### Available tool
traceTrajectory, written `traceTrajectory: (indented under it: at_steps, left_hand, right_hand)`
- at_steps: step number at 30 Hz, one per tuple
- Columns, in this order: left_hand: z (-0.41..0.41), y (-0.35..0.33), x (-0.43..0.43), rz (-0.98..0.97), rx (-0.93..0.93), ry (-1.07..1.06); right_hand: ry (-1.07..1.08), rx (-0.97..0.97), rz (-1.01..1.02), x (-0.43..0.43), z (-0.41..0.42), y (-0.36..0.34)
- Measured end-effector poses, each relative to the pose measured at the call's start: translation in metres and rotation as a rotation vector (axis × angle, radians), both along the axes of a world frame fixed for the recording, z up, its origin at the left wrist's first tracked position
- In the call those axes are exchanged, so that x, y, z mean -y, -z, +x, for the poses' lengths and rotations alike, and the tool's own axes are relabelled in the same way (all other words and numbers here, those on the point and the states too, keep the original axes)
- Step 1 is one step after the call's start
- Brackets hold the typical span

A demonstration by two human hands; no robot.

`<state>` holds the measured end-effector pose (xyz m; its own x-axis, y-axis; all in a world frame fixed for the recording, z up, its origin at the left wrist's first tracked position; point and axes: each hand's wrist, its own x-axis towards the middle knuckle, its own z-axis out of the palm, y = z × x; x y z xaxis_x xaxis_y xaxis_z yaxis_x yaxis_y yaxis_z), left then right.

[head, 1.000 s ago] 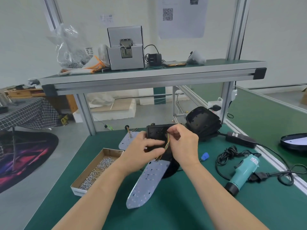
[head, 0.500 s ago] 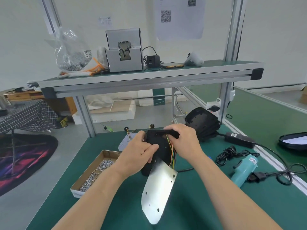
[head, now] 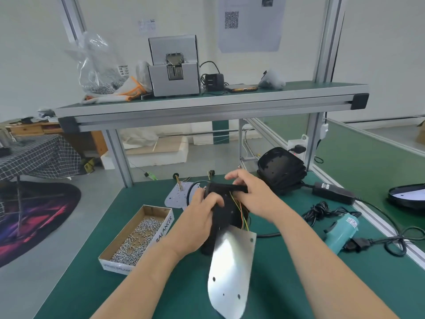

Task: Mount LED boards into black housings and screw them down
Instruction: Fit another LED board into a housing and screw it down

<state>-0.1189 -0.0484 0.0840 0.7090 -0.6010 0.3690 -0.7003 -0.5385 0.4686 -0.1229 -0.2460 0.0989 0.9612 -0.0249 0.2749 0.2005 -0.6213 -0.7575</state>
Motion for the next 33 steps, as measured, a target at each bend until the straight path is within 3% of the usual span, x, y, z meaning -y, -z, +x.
traceTrajectory:
  at_steps: [2,6,13,15,17,18,21,22,26,33]
  left_hand:
    - [0.0,0.001,-0.001,-0.025,-0.024,-0.027]
    - [-0.005,0.003,0.006,-0.108,-0.045,-0.002]
    - [-0.005,0.008,0.018,-0.255,-0.085,-0.023]
    - [-0.003,0.009,0.019,-0.274,-0.098,-0.069]
    - [0.001,0.012,0.017,-0.298,-0.109,-0.139]
    - [0.004,0.013,0.014,-0.32,-0.122,-0.182]
    - [0.011,0.015,0.005,-0.43,-0.151,-0.244]
    - [0.011,0.014,0.005,-0.472,-0.162,-0.243]
    - [0.014,0.011,0.01,-0.631,-0.198,-0.244]
    - [0.016,0.016,0.018,-0.785,-0.197,-0.305]
  right_hand:
    - [-0.043,0.034,-0.093,0.004,-0.003,-0.002]
    - [0.072,0.062,-0.131,0.0,-0.002,-0.002]
    - [0.566,0.075,-0.237,-0.025,0.004,0.008]
    - [0.466,0.028,-0.226,-0.022,0.006,0.011]
    - [0.216,-0.06,-0.007,-0.013,0.006,0.013]
    - [0.102,-0.097,0.216,-0.008,0.004,0.013]
    - [0.156,-0.156,0.92,0.01,-0.008,0.023]
    - [0.193,-0.235,1.017,0.015,-0.012,0.031]
    - [-0.062,-0.654,0.992,0.009,-0.035,0.066]
    - [-0.351,-0.822,1.149,-0.016,-0.049,0.084]
